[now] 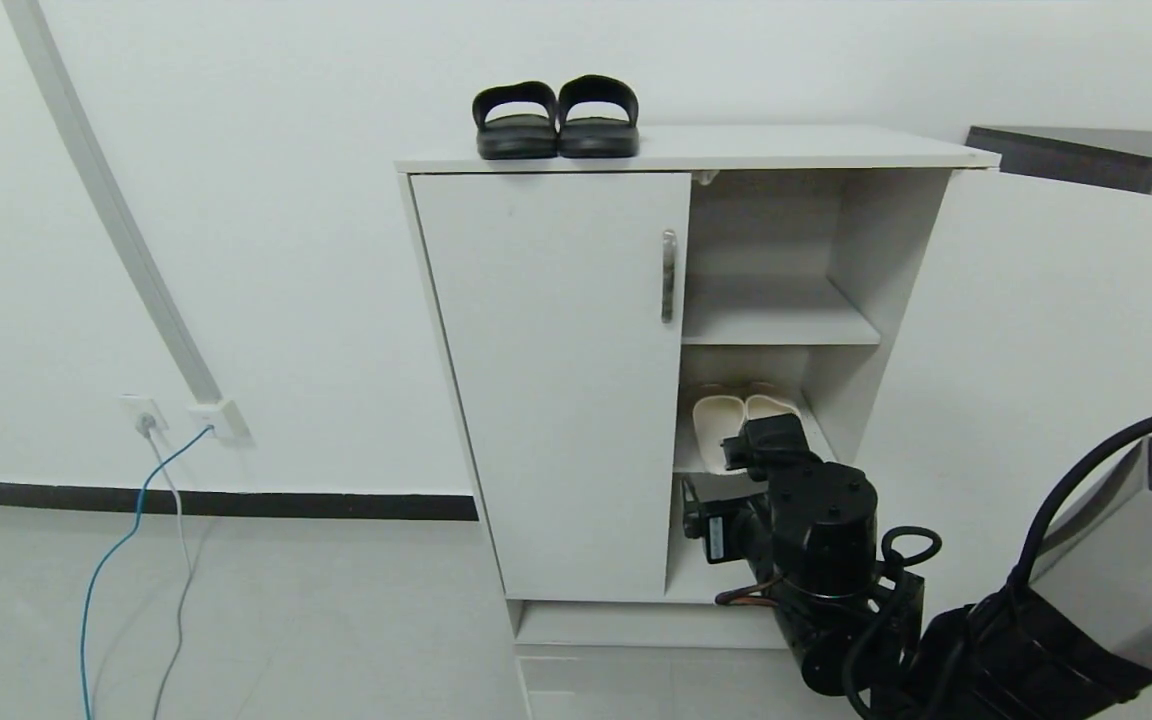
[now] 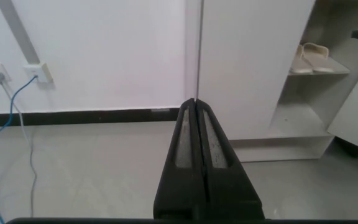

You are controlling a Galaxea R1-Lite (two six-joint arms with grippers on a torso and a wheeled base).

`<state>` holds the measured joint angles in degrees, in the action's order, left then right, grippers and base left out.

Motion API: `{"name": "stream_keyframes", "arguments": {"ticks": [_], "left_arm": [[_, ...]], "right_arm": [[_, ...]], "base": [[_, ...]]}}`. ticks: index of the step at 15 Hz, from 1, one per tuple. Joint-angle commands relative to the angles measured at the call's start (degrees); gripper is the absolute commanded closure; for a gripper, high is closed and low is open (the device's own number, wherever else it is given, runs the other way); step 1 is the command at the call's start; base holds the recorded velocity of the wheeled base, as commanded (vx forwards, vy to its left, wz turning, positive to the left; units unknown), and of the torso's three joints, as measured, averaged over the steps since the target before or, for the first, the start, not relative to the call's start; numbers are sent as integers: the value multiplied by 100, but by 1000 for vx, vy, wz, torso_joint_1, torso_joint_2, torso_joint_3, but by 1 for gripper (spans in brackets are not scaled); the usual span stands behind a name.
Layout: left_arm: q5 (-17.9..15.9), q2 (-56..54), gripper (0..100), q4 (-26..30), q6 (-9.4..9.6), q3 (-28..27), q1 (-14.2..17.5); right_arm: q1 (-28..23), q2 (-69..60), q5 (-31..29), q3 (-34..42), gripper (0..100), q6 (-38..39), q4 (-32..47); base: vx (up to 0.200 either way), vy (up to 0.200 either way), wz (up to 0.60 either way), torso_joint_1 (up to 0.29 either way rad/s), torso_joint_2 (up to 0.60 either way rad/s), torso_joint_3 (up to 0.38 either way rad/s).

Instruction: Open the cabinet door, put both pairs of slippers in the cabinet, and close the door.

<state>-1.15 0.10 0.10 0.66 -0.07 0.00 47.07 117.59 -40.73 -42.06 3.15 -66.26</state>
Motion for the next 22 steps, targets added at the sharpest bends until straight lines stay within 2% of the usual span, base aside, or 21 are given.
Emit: {"name": "stream_keyframes", "arguments": {"ticks": [1,3,14,22], "left_arm": [[0,8,100,-1,-4,-1,0],[0,-1,100,-1,-4,-1,0],[0,8,100,-1,-4,-1,0],[0,8,100,-1,-4,-1,0]], "right_arm": [[4,10,4,31,0,2,-1],[-5,10,4,31,0,2,7],[-84,-34,30,365,0,-253,-397],[-84,-26,39,356,0,-253,-388]], "base": [[0,200,0,2,2,2],[0,200,0,2,2,7],[0,0,0,0,0,0],[0,0,0,0,0,0]]}}
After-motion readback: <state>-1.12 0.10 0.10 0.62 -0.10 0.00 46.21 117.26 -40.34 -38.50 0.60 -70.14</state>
